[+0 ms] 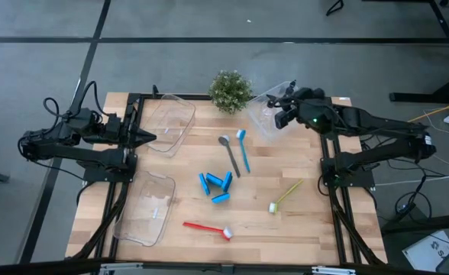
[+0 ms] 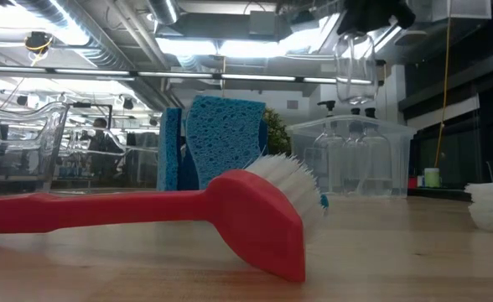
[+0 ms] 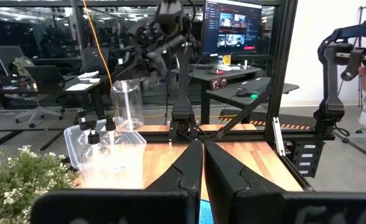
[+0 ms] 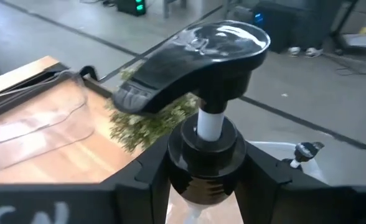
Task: Pick & Place Kitchen Sink Supplies
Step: Put the soap dispenser into the white bin
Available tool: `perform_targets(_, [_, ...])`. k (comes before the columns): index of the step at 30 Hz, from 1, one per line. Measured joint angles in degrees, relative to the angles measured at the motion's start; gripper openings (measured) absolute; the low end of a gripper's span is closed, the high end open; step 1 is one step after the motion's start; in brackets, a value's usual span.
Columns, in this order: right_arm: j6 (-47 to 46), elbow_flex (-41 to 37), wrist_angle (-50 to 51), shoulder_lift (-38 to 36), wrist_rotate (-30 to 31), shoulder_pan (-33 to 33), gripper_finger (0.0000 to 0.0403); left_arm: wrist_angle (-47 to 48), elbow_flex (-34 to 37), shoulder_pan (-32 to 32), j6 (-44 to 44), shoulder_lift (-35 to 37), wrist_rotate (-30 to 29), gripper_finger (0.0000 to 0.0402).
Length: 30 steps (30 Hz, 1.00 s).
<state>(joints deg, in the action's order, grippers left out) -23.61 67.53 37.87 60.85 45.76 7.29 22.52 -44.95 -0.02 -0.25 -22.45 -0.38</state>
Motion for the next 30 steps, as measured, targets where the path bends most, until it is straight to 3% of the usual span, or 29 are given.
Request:
perform_targets(14, [-0.2,-2.3,-4.7,6.3,1.6,2.1,0.0141,0.0,0.0,0.0,0.0,0.0,0.0,0.0013])
perform_targets(30, [-3.0,-2.3,-2.7,13.9,1.0,2.1,0.0137,0.0,0.0,0.0,0.0,0.0,0.0,0.0008])
